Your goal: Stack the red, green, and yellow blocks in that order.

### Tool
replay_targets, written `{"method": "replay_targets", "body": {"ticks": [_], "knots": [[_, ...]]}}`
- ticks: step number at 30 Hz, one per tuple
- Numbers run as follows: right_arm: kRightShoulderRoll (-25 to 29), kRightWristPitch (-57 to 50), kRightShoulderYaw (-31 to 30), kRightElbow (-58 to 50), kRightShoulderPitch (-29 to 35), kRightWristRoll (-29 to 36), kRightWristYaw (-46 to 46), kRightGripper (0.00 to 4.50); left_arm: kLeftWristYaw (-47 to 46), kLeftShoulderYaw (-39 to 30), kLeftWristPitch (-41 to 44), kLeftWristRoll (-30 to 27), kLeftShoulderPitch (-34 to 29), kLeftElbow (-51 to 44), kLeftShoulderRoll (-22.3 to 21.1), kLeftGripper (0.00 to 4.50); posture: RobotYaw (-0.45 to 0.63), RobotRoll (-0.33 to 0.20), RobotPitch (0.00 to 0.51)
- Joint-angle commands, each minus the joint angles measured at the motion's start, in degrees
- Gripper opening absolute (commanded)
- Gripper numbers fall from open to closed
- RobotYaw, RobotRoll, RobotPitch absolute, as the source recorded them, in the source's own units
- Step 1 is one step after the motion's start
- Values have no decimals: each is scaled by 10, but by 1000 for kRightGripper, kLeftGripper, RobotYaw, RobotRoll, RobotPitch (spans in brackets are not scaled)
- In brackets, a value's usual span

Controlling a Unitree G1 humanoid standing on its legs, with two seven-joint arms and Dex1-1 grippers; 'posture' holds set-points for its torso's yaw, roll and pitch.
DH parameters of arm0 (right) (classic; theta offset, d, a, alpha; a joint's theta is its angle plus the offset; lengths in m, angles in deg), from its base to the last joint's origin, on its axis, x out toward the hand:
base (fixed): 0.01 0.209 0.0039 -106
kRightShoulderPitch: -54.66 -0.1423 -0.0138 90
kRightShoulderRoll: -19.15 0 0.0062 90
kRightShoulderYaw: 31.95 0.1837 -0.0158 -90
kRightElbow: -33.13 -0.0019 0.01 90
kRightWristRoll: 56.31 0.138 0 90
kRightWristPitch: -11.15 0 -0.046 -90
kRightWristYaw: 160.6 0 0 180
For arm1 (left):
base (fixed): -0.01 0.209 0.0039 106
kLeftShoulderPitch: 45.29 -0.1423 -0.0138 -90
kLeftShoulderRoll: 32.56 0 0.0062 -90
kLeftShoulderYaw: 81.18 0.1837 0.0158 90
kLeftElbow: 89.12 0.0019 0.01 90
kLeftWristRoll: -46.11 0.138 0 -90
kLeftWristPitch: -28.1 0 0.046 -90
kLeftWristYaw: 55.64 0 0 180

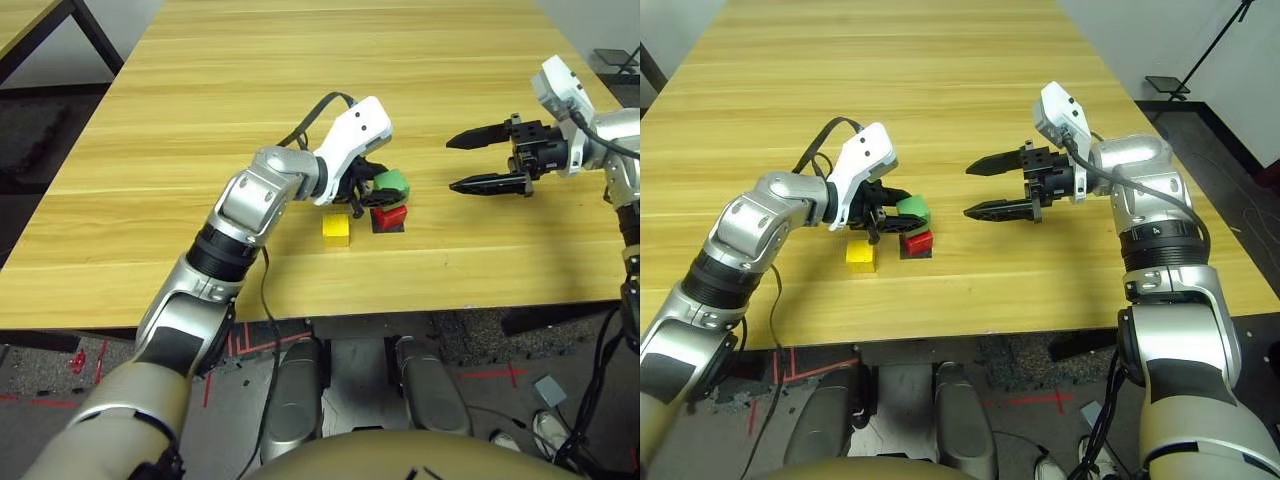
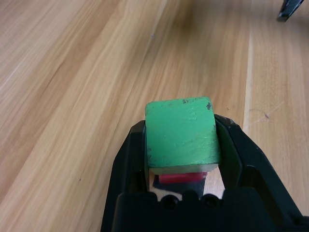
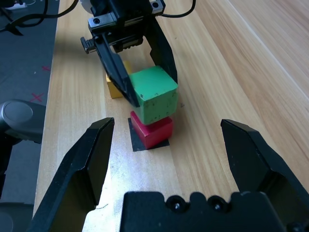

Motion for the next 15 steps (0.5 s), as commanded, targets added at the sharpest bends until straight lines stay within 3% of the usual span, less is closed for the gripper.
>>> {"method": "replay_targets", "body": {"ticks": [1,15], "knots": [[1,-4,8,-11,3,3,1,4500,-2,11,-4,3,1,3,7,2072,188,-15,150],[2,-29,16,-39,18,10,11,4500,1,22,-33,14,-16,21,4,2072,178,-13,166]]}}
